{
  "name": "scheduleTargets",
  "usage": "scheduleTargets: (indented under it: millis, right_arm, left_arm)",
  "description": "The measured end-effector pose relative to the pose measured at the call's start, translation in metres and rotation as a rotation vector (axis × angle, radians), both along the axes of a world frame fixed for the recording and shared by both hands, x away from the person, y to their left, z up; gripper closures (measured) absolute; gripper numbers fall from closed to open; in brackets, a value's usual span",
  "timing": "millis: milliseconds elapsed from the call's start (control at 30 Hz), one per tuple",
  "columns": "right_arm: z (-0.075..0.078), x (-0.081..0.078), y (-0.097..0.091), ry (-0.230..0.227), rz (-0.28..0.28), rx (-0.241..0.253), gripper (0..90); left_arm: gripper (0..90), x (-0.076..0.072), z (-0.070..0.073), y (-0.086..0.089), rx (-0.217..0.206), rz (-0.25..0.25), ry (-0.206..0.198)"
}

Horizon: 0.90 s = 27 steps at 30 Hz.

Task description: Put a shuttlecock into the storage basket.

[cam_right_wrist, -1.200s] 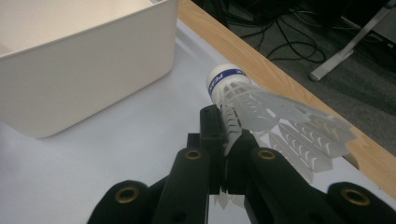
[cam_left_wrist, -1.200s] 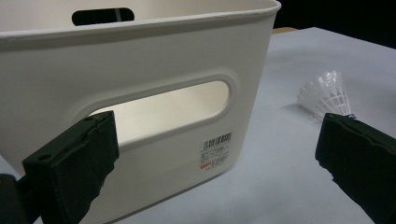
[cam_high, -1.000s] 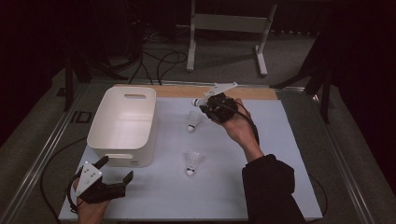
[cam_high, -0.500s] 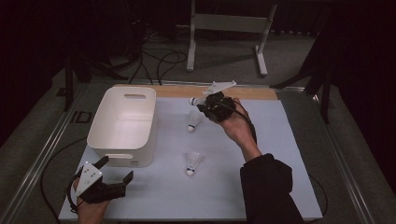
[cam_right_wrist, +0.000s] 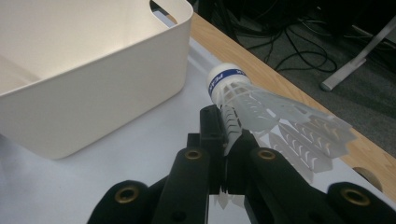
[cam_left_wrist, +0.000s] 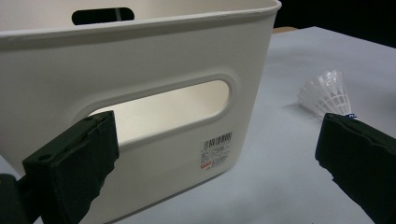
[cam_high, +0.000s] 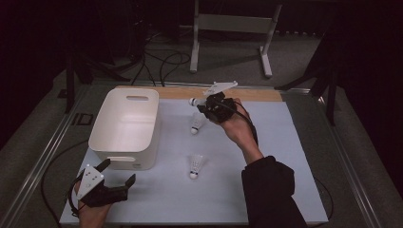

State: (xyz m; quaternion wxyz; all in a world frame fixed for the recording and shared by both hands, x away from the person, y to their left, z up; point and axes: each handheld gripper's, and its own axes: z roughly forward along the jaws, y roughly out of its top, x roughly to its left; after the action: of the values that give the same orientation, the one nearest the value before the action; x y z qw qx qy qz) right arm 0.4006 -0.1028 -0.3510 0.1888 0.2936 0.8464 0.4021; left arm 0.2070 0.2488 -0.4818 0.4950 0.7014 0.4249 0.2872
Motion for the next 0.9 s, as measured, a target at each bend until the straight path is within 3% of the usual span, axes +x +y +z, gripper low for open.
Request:
scheduleTargets:
  millis: [900]
  right_arm:
    - [0.003,0.001,0.017,-0.007,0.029,0.014,89.0]
  left_arm:
    - [0.1,0.000,0.000,0.000,0.001,0.000,0.000]
